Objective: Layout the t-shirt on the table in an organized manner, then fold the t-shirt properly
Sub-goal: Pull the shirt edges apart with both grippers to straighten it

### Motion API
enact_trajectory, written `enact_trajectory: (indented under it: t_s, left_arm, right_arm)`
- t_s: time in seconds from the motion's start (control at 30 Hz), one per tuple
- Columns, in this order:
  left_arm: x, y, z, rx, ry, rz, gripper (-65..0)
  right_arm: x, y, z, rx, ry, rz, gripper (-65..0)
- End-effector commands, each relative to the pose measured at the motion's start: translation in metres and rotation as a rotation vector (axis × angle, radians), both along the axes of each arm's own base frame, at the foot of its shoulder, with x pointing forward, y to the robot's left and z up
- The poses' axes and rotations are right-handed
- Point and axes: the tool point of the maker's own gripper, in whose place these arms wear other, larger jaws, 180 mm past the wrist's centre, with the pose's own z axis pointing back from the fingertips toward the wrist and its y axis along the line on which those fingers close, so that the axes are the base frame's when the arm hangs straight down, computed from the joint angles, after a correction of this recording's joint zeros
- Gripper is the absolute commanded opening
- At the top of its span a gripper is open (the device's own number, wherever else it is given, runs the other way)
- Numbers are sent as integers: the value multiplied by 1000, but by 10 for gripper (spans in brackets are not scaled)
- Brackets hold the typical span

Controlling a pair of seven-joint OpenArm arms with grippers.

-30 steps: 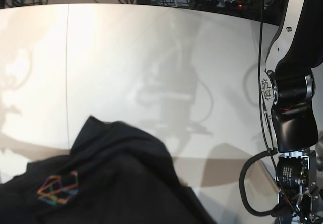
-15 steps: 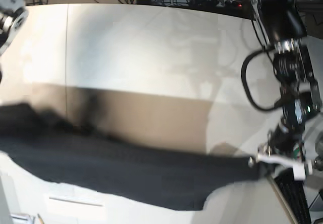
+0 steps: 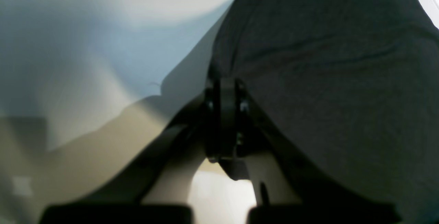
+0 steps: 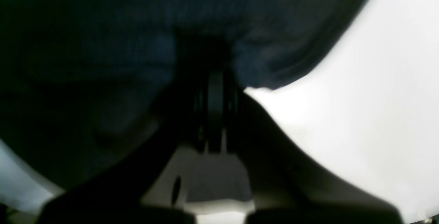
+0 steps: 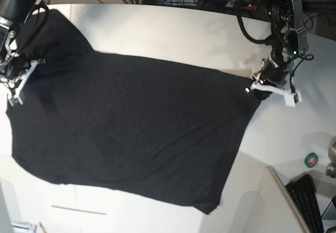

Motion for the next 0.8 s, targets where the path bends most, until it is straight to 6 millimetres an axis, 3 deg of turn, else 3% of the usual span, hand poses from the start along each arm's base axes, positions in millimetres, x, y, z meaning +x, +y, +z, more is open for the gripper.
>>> enact_trajectory:
  t_s: [0.0,0.13,0.27,0.4,0.43,0.47,0.53,0.6,0.77]
  left_arm:
    - [6,9,11,25,-48,11,-650]
    - [-1,10,5,25,-31,15,-650]
    - [-1,10,4,25,-30,15,-650]
    - [1,10,6,26,-37,16,-650]
    - [2,11,7,26,-39,17,-650]
    - [3,13,8,28,-41,20,-650]
    - [3,14,9,29,-43,22,-650]
    - [2,15,9,30,-43,25,-650]
    - [1,15,8,32,-41,23,-650]
  right_arm:
    - [17,-10,8,-9,-59,-22,-650]
    - [18,-18,-3,10,-49,-64,-650]
    - [21,-19,-2,10,-55,-63,-650]
    - [28,-39,19,-52,-103,-55,-299]
    - [24,-49,26,-69,-124,-83,-230]
    - [21,-61,36,-89,-152,-118,-203]
    - [13,-80,48,-114,-182,-179,-216]
    - [-5,-89,44,-119,-167,-219,-219]
    - [-35,-87,21,-96,-118,-229,-218]
